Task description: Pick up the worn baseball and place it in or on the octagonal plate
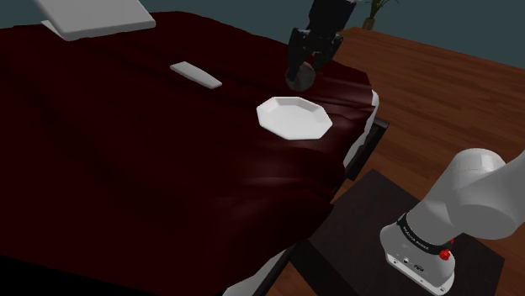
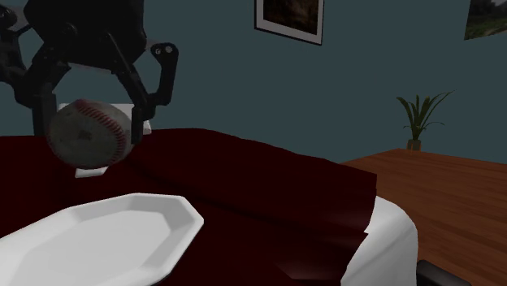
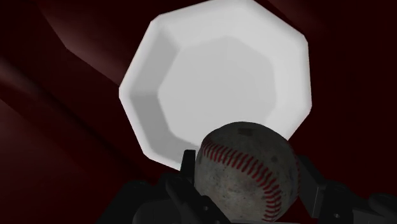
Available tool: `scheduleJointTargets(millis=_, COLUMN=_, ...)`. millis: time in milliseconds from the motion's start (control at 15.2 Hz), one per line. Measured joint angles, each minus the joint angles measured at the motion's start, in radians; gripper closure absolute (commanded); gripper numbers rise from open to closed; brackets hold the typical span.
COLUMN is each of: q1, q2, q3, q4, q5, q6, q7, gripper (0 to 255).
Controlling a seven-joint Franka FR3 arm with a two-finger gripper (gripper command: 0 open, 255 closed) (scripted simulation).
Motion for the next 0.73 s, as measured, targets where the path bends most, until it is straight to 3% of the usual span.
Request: scheduleJointTargets(millis=726, q1=0.009, q2=-0.039, q3=0.015, q4=-0.177, q5=0.014, q6=0.138, q7=0.000, gripper=255)
